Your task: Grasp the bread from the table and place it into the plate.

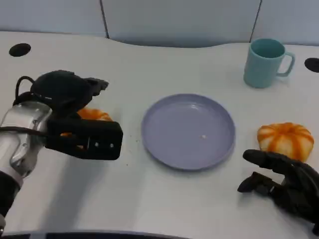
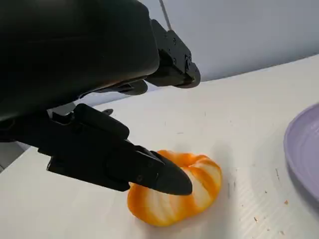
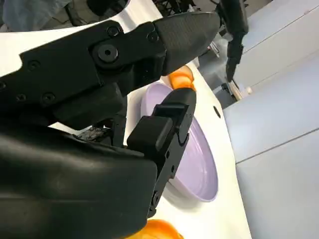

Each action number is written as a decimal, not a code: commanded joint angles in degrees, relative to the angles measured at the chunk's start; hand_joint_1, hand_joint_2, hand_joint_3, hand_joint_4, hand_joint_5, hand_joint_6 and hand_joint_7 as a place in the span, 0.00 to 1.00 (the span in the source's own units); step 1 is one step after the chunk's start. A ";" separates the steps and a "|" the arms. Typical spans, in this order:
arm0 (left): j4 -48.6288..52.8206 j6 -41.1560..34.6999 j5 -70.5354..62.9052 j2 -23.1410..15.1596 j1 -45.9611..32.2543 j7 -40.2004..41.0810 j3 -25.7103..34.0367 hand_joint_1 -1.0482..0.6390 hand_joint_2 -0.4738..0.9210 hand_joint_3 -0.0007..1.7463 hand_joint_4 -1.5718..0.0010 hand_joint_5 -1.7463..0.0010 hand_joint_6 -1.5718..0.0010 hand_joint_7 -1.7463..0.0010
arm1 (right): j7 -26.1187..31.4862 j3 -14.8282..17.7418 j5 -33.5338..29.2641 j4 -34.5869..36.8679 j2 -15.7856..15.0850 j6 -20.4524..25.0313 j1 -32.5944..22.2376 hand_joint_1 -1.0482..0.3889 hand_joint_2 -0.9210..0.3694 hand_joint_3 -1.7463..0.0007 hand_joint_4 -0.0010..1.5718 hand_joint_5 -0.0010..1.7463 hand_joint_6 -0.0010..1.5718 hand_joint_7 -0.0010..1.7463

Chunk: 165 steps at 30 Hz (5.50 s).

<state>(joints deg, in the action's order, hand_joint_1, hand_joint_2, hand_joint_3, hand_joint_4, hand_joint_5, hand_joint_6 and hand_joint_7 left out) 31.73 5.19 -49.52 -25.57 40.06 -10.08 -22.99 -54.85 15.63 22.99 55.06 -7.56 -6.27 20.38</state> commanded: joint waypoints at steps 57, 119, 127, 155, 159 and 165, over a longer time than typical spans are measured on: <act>45.31 -4.92 6.56 15.10 15.48 8.04 -8.57 0.28 0.90 0.00 0.90 0.93 0.82 1.00 | -0.15 0.18 -0.14 -1.29 -1.14 1.98 -2.78 0.45 0.00 0.94 0.35 0.66 0.60 0.01; 45.84 0.18 10.56 13.27 12.20 22.14 -5.46 0.42 1.00 0.15 0.62 0.37 0.40 0.99 | -0.01 0.25 0.39 -4.62 -0.79 3.21 -4.57 0.43 0.00 0.94 0.34 0.68 0.60 0.01; 45.31 4.29 11.17 11.88 13.76 22.83 -4.47 0.43 1.00 0.15 0.60 0.24 0.58 0.47 | -0.09 0.42 0.73 -3.92 -0.73 3.97 -4.10 0.44 0.00 0.95 0.35 0.67 0.60 0.01; 42.49 16.00 12.06 13.45 20.89 22.99 -3.90 0.51 0.86 0.48 0.47 0.00 0.58 0.00 | 0.29 -0.28 0.45 -3.65 -0.37 2.88 -3.86 0.44 0.00 0.95 0.36 0.66 0.61 0.01; 42.12 16.69 11.02 14.65 21.89 23.37 -5.12 0.51 0.84 0.52 0.47 0.00 0.57 0.00 | 0.50 -0.53 0.27 -3.96 -0.36 2.92 -3.96 0.45 0.00 0.94 0.35 0.66 0.60 0.01; 41.83 18.06 10.49 16.23 22.51 23.87 -6.30 0.51 0.83 0.52 0.47 0.00 0.58 0.00 | 0.49 -0.69 0.41 -4.15 -0.27 3.21 -3.95 0.45 0.00 0.93 0.34 0.67 0.60 0.01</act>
<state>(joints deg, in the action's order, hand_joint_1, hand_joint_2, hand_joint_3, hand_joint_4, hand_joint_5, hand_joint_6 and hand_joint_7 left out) 74.18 22.23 -38.26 -9.71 61.06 12.60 -28.62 -54.98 15.26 24.00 50.30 -7.62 -3.67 17.36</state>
